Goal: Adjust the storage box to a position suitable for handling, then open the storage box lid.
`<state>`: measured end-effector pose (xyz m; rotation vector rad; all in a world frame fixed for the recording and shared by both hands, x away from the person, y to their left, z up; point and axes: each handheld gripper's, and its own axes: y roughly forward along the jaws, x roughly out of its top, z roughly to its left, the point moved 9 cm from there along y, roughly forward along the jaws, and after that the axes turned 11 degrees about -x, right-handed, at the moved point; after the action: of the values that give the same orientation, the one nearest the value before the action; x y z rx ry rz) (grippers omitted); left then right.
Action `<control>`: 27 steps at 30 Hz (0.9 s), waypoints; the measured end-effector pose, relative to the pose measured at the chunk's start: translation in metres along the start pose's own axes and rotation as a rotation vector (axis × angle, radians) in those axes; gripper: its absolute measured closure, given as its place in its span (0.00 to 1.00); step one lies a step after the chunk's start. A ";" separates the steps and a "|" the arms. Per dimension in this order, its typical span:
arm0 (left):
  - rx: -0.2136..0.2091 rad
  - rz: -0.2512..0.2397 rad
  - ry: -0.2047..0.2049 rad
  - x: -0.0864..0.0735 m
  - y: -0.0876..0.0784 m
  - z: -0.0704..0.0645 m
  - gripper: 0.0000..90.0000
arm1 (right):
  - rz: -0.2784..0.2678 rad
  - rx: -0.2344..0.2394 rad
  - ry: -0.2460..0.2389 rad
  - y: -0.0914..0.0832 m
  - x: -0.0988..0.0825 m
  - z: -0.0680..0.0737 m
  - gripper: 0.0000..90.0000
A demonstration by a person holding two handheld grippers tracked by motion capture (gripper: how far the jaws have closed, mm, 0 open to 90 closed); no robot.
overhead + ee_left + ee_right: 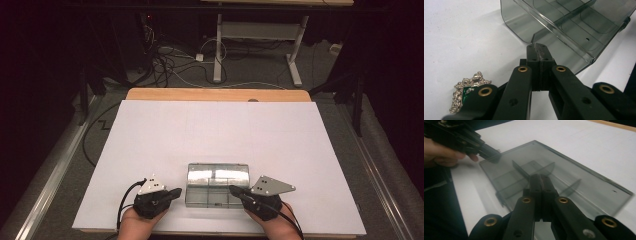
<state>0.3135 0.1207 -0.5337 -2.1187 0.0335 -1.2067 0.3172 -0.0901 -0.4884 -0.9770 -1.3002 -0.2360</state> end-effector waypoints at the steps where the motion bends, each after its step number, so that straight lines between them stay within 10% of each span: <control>1: -0.004 -0.002 0.000 0.000 0.000 -0.001 0.97 | -0.001 0.012 -0.003 0.001 0.001 0.004 1.00; 27: -0.010 0.000 0.015 0.006 -0.003 -0.004 0.97 | 0.065 0.176 -0.094 0.016 -0.012 0.065 1.00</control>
<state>0.3127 0.1193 -0.5263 -2.1180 0.0467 -1.2245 0.2787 -0.0387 -0.5099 -0.8862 -1.3481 -0.0252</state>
